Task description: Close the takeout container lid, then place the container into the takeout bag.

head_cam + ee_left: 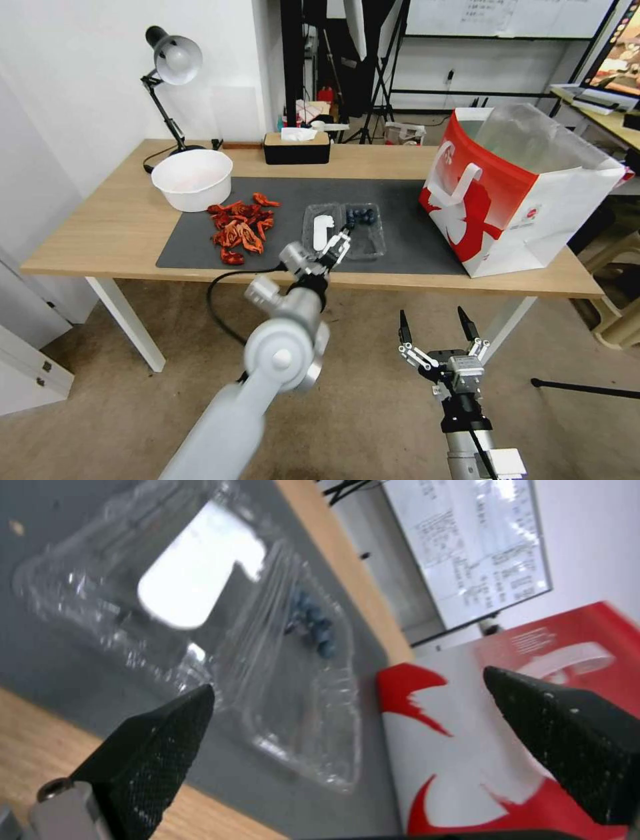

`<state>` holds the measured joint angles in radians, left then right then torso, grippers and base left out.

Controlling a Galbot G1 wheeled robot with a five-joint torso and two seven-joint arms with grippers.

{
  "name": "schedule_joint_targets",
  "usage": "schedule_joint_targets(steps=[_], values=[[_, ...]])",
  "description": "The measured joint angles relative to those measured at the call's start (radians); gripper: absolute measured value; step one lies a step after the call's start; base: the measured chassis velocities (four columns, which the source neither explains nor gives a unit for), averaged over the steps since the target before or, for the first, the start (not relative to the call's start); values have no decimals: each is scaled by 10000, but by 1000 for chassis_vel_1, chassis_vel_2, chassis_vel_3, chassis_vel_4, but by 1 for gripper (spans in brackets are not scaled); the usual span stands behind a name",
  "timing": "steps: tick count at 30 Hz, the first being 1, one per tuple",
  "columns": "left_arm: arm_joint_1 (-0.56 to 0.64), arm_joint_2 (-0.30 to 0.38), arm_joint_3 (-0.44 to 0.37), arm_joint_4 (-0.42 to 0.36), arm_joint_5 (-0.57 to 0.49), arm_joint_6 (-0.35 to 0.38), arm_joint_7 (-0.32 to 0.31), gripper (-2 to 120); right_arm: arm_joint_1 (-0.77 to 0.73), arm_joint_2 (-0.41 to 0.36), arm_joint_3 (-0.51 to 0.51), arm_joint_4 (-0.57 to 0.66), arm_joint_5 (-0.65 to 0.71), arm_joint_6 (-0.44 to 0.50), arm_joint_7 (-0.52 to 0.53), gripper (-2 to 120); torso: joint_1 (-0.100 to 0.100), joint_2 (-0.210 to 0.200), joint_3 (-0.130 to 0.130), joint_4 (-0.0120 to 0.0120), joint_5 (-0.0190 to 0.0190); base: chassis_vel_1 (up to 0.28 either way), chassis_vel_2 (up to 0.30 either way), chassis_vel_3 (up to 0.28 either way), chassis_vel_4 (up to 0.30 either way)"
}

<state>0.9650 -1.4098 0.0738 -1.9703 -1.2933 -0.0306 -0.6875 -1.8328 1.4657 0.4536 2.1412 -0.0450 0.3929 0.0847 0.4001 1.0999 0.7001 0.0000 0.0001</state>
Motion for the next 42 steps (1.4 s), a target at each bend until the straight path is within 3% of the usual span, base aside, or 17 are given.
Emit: schedule_joint_targets(steps=[15, 42], values=[[-372, -219, 12, 766, 78, 76, -520, 100, 200, -76, 23, -126, 23, -45, 40, 100, 0, 0, -1, 0, -1, 0, 0, 0, 0], [-437, -350, -191, 1019, 95, 99, -616, 100, 222, -19, 36, -125, -18, -14, 59, 100, -1, 2, -1, -1, -1, 0, 0, 0, 0]])
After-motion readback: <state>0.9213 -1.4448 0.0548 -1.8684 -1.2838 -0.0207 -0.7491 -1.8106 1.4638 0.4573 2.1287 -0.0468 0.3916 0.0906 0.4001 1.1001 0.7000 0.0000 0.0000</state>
